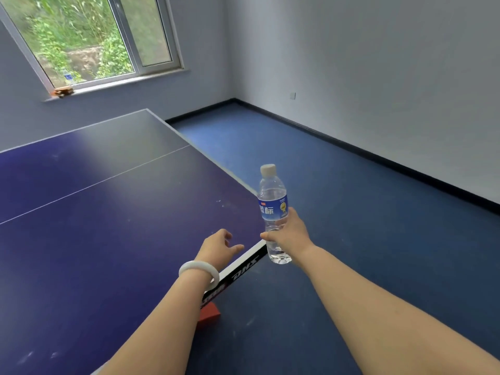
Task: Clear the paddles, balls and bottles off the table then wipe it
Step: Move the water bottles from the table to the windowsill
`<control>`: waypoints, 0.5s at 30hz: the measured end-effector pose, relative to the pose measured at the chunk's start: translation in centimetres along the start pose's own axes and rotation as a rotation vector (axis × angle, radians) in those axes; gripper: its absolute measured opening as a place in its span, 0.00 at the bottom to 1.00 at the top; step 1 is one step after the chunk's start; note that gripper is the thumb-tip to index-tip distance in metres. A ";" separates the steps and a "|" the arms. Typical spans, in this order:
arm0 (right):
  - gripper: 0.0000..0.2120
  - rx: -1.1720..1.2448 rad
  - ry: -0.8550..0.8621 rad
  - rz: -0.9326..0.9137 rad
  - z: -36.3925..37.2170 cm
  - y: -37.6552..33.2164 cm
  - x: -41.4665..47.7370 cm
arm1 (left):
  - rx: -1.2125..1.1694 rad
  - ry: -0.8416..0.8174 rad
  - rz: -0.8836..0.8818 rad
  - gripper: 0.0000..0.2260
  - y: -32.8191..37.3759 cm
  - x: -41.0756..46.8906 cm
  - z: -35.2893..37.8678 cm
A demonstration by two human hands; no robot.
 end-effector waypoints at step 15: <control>0.25 -0.070 -0.147 0.069 -13.9 7.6 28.4 | -0.170 0.024 -0.188 0.18 16.0 21.2 7.2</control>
Point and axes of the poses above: each hand's wrist, its own x-axis towards the middle knuckle, its own z-axis out of the palm, y = z × x, the point moved 9 cm from there along x, towards the middle knuckle, and after that the axes turned 9 degrees about -z, right-handed, at the moved point
